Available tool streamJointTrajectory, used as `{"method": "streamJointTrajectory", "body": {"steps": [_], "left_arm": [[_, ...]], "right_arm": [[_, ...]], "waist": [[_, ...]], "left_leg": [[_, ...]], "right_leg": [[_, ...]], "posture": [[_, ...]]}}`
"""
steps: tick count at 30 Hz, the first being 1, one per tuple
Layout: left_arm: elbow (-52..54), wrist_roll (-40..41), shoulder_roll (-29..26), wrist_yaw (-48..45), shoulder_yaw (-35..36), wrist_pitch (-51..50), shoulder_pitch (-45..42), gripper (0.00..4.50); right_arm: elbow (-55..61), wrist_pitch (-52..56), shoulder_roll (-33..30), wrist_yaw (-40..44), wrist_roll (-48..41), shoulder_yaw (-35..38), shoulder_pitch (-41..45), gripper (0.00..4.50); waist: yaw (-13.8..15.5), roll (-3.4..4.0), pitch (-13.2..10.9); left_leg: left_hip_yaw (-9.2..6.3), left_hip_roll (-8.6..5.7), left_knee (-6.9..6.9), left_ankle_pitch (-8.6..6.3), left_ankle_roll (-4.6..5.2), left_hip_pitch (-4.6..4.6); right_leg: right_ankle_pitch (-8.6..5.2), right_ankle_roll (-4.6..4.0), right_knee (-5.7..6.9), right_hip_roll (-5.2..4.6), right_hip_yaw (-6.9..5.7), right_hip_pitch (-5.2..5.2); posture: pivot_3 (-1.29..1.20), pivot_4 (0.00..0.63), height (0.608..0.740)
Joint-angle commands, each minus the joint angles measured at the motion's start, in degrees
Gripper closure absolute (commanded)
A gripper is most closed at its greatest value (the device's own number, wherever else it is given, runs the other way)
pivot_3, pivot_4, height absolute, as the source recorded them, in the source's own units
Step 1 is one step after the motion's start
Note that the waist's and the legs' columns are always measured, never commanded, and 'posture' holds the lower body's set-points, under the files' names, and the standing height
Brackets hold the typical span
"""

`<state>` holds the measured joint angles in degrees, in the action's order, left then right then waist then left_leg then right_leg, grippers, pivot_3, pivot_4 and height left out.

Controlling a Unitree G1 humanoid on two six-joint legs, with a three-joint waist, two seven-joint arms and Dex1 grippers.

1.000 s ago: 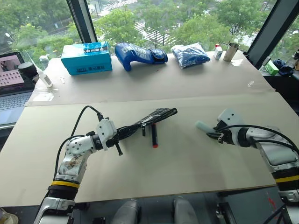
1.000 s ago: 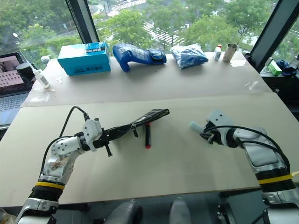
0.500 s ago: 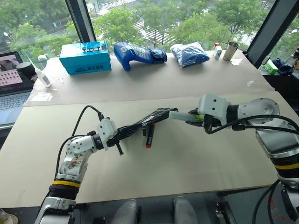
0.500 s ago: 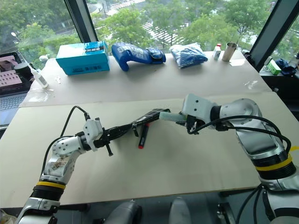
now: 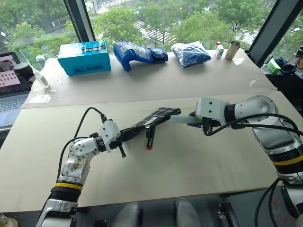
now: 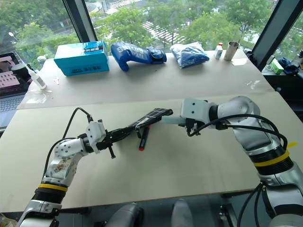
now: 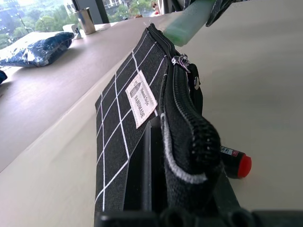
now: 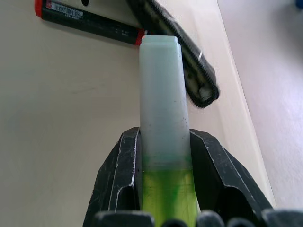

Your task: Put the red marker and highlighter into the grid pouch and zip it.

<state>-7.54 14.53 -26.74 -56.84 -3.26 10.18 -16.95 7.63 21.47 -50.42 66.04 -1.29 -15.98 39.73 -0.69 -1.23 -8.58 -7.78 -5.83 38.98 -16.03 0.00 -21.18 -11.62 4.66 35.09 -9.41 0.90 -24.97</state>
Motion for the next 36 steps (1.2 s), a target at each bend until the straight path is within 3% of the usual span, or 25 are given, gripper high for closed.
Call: {"method": "streamJointTrajectory", "body": {"steps": [1,10,20,27,36], "left_arm": [[0.55,-1.09,-0.36,-0.40,-0.59,2.48,0.29,4.50],[0.56,-0.81,0.10,-0.20,-0.49,2.68,0.15,4.50],[0.43,-1.03,0.29,-0.75,-1.35,2.90,0.32,4.50],[-0.45,-0.78,0.76,-0.75,-1.71,3.26,-0.12,4.50],[-1.51,-0.79,1.38,-1.25,-1.99,3.68,-0.54,4.50]], "right_arm": [[-0.17,0.64,-0.84,0.86,-0.57,2.24,1.06,3.46],[-2.91,1.09,0.33,-0.01,2.32,0.39,1.47,3.46],[-4.74,1.07,8.60,-0.57,9.50,-7.53,8.24,3.46],[-2.50,1.76,10.60,1.96,9.20,-8.01,9.77,3.46],[0.75,-9.60,18.93,-0.97,13.89,-14.87,10.46,3.46]], "waist": [[0.00,0.00,0.00],[0.00,0.00,0.00],[-0.32,0.00,0.00],[0.02,0.00,0.00],[-0.49,0.01,0.00]], "left_leg": [[0.00,0.00,0.00,0.00,0.00,0.00],[0.01,0.00,-0.01,0.00,0.00,-0.01],[0.04,0.02,-0.02,0.00,-0.01,-0.02],[0.02,-0.05,0.01,0.01,-0.03,-0.06],[0.00,-0.01,-0.01,0.02,-0.04,-0.05]], "right_leg": [[0.00,0.00,0.00,0.00,0.00,0.00],[0.00,0.00,0.01,0.00,0.00,-0.04],[0.01,-0.01,0.04,0.00,0.01,-0.11],[0.02,0.00,0.04,-0.06,0.00,-0.13],[0.02,0.00,0.18,-0.02,-0.01,-0.27]], "posture": [[0.00,0.150,0.740],[0.00,0.150,0.740],[0.00,0.150,0.740],[0.00,0.150,0.740],[0.00,0.150,0.740]]}}
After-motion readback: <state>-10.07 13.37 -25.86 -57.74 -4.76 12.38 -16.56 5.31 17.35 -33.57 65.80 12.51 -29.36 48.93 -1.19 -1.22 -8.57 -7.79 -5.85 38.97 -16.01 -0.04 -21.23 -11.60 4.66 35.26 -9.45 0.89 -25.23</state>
